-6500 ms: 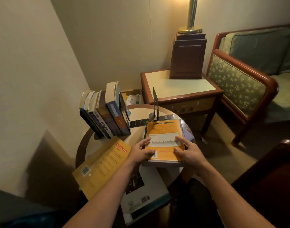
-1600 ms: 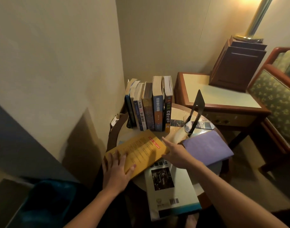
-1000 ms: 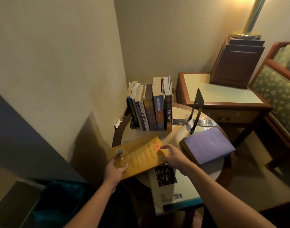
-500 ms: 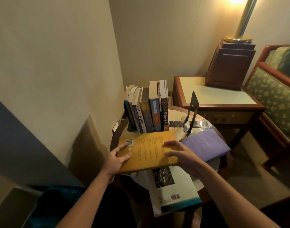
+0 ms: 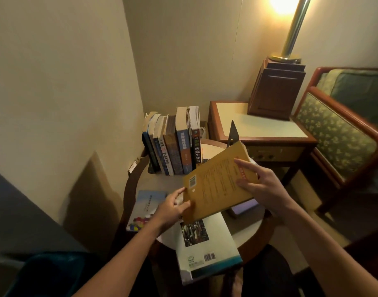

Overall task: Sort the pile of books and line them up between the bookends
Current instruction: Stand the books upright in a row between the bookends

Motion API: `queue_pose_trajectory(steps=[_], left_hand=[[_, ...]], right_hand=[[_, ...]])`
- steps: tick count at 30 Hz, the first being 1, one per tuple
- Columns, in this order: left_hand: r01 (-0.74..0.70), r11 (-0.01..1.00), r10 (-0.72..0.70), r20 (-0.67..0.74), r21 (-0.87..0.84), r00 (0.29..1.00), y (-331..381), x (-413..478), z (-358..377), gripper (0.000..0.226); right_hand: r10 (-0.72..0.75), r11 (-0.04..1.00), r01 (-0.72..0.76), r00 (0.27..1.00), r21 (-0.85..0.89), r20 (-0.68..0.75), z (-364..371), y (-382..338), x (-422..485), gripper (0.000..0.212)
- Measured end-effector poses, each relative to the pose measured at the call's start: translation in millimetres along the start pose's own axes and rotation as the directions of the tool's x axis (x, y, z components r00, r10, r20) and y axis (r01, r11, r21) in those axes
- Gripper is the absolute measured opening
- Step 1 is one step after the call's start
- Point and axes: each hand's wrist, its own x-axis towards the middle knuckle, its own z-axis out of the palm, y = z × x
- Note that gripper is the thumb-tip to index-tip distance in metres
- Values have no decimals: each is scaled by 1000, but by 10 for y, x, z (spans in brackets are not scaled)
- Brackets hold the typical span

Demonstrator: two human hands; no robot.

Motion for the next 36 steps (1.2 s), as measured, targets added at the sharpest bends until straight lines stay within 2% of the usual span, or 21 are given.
queue_pose_trajectory(steps=[1, 3, 5, 10, 14, 17, 20, 23, 27, 31, 34, 36], left_hand=[[-17, 979, 23, -24, 203, 999, -57, 55, 9, 69], [-10, 844, 43, -49, 536, 998, -184, 145, -7, 76], [32, 748, 16, -66, 663, 998, -314, 230, -51, 83], [144, 743, -133, -67, 654, 989, -652, 358, -148, 105], [123, 736, -102, -71, 665, 992, -822, 386, -133, 121], [91, 688, -61, -67, 720, 996, -831, 372, -116, 119], [77, 684, -44, -65, 726, 997, -880, 395, -103, 116], [74, 665, -22, -79, 743, 997, -934, 429, -90, 116], [66, 664, -22, -69, 745, 997, -928, 433, -74, 111], [69, 655, -24, -70, 752, 997, -941, 433, -72, 107], [49, 678, 9, -75, 734, 997, -953, 427, -67, 114], [44, 681, 21, -80, 731, 997, -950, 419, -67, 117]], right_hand=[[-19, 998, 17, 999, -64, -27, -39, -9, 7, 51], [-70, 977, 52, 994, -205, -81, -92, -36, 39, 55], [-127, 951, 86, 984, -296, -124, -120, -81, 92, 58], [-241, 896, 134, 948, -424, -210, -126, -211, 321, 59], [-303, 849, 153, 925, -506, -230, -69, -316, 627, 56], [-311, 818, 137, 923, -559, -228, 37, -373, 911, 54], [-280, 788, 104, 939, -607, -202, 158, -394, 1188, 55], [-250, 758, 103, 958, -644, -141, 299, -355, 1421, 57], [-207, 692, 182, 977, -699, 50, 460, -353, 1638, 58], [-169, 691, 242, 970, -681, 173, 558, -389, 1745, 80], [-131, 783, 232, 969, -577, 211, 602, -308, 1691, 97], [-178, 797, 255, 965, -547, 191, 607, -230, 1670, 100]])
